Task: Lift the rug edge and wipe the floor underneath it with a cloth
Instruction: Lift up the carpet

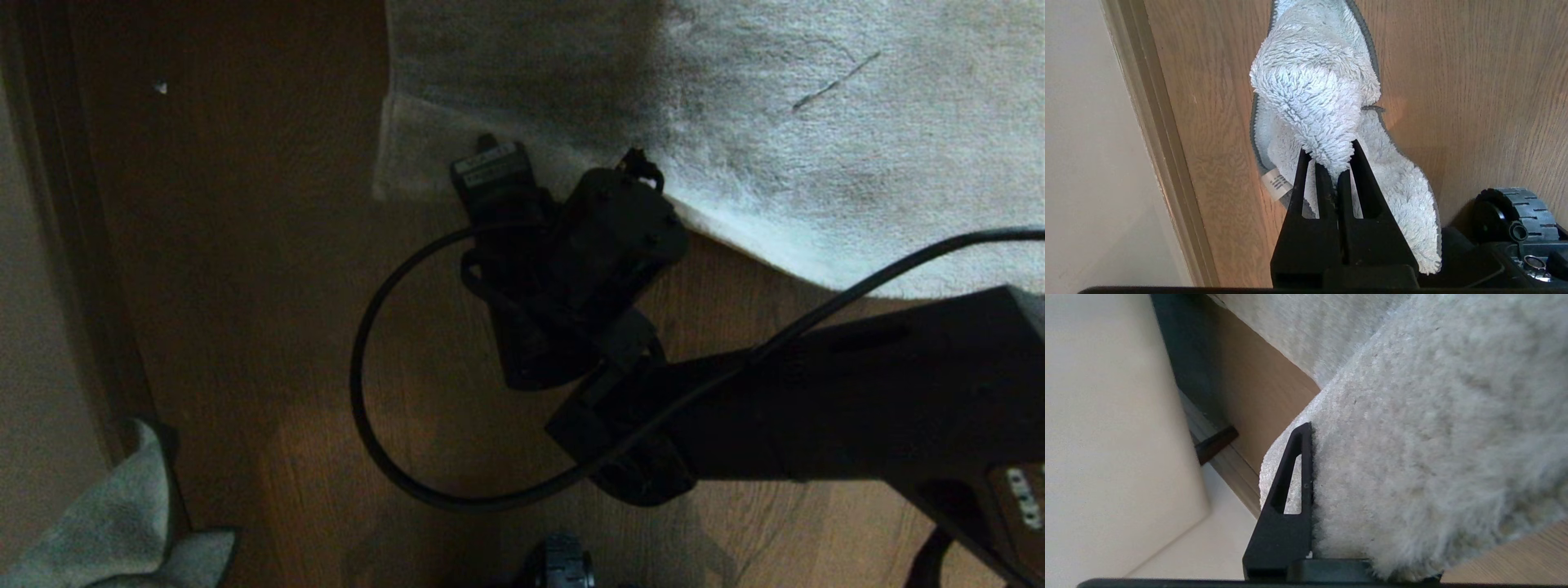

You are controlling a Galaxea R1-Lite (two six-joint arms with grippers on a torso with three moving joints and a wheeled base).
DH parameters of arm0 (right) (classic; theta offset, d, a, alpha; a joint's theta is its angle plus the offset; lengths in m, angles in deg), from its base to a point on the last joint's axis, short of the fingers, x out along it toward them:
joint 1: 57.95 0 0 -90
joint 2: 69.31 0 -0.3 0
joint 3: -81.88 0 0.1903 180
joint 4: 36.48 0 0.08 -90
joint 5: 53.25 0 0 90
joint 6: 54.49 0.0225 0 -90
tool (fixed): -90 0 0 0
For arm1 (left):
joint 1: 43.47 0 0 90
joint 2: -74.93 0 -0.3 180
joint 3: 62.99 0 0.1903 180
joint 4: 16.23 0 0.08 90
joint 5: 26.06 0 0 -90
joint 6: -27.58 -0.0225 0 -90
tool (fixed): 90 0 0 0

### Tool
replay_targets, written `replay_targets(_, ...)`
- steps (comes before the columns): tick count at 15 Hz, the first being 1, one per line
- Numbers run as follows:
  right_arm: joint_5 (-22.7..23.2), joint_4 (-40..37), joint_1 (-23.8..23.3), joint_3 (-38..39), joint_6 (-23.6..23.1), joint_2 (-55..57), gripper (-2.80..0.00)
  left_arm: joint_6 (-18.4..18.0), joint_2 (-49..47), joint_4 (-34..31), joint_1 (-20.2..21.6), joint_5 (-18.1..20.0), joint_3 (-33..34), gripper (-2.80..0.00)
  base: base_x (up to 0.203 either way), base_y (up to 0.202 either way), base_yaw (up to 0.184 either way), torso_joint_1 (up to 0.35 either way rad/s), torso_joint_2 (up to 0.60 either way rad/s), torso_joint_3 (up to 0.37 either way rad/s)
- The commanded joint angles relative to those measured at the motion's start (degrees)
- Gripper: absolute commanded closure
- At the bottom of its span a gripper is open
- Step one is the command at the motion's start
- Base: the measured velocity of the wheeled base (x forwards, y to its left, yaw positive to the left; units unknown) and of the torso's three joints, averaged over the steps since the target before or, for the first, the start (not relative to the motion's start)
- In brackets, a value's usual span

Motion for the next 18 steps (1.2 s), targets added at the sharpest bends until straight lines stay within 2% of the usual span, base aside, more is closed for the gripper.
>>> replay_targets(1,-0.24,1.07,-0.10,0.00,0.28,0.31,0.00,-0.01,0.00,-0.05,0.01,0.00,0.00,0.00,0.000,0.000,0.000,0.000,0.00,0.000)
replay_targets(5,-0.26,15.00,-0.87,1.79,-1.13,-0.20,0.00,-0.01,0.00,0.04,0.01,0.00,0.00,0.00,0.000,0.000,0.000,0.000,0.00,0.000)
replay_targets(7,-0.23,18.20,-1.63,4.94,-2.68,-1.40,0.00,-0.01,0.00,0.04,0.01,0.00,0.00,0.00,0.000,0.000,0.000,0.000,0.00,0.000)
replay_targets(18,-0.06,18.74,-7.39,6.76,-3.06,-9.09,0.00,-0.01,0.00,0.04,0.01,0.00,0.00,0.00,0.000,0.000,0.000,0.000,0.00,0.000)
